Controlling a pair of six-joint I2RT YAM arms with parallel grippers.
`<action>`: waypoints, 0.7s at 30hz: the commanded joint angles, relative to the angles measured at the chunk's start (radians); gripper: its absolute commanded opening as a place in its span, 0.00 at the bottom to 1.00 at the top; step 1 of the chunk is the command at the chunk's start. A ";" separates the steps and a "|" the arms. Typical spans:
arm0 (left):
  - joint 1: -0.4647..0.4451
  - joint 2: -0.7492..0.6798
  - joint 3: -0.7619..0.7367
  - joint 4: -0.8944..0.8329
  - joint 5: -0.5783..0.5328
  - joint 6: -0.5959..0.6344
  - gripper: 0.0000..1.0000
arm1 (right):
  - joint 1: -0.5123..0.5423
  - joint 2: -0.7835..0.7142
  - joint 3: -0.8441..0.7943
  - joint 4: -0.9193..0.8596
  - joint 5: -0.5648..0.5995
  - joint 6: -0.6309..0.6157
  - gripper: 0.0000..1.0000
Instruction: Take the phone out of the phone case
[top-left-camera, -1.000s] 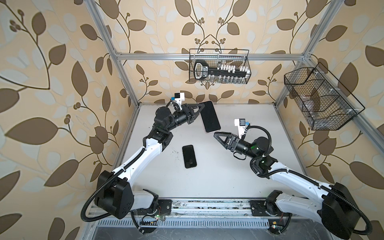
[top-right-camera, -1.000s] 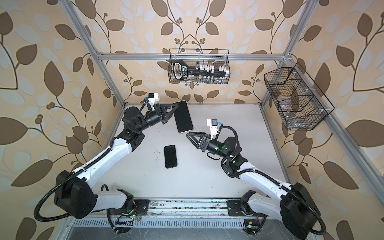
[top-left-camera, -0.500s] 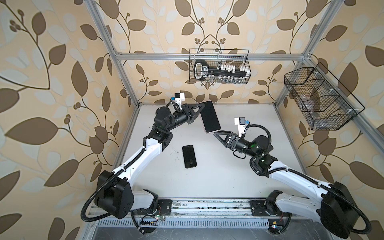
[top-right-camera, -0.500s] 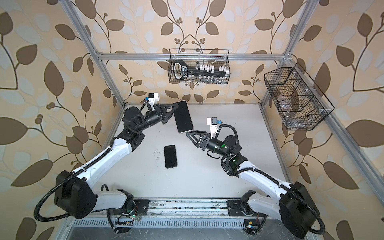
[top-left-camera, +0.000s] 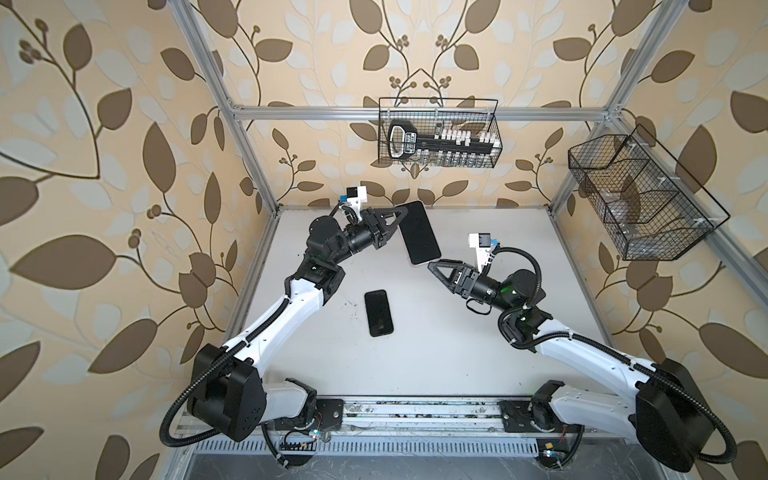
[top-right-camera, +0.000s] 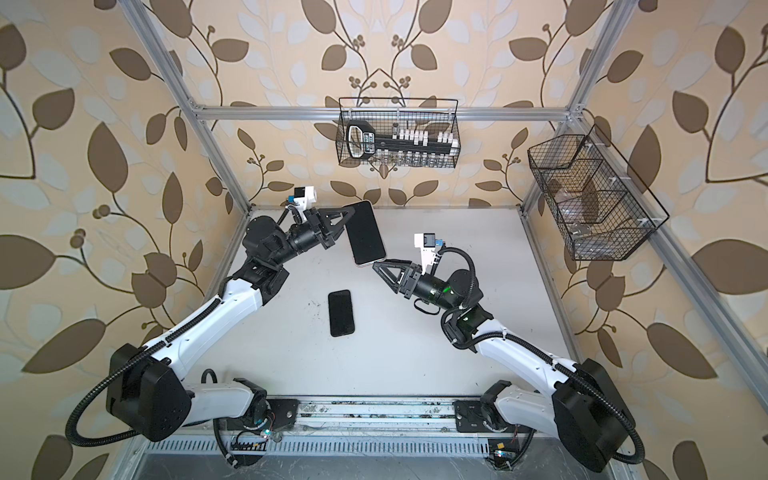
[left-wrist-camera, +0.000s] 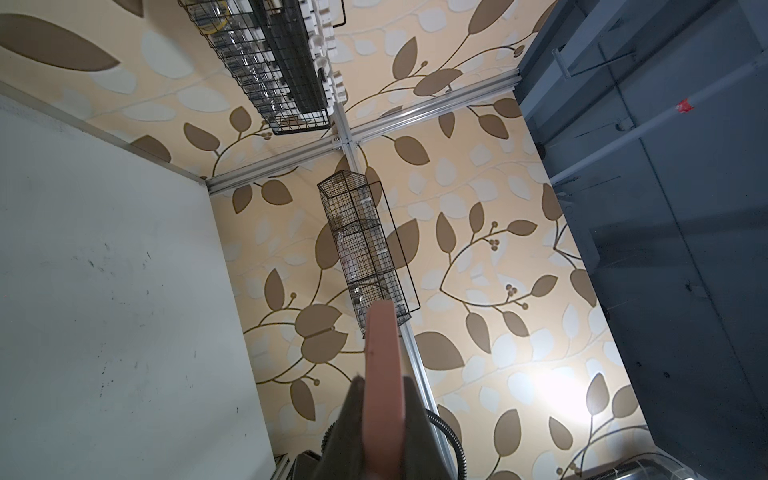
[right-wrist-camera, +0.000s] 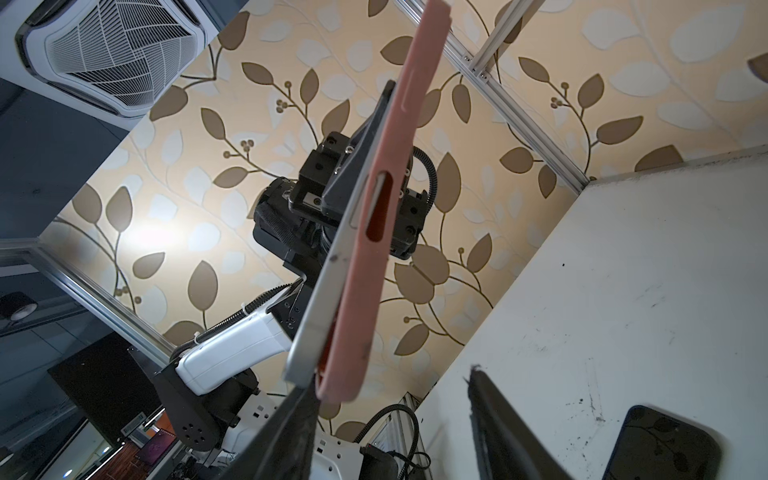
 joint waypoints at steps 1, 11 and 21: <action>-0.014 -0.064 0.010 0.109 0.026 -0.034 0.00 | -0.021 0.014 0.023 0.070 0.007 0.043 0.58; -0.026 -0.055 -0.019 0.116 0.018 -0.027 0.00 | -0.029 0.054 0.056 0.141 -0.005 0.099 0.58; -0.044 -0.009 -0.019 0.159 0.031 -0.040 0.00 | -0.018 0.109 0.073 0.221 0.000 0.150 0.56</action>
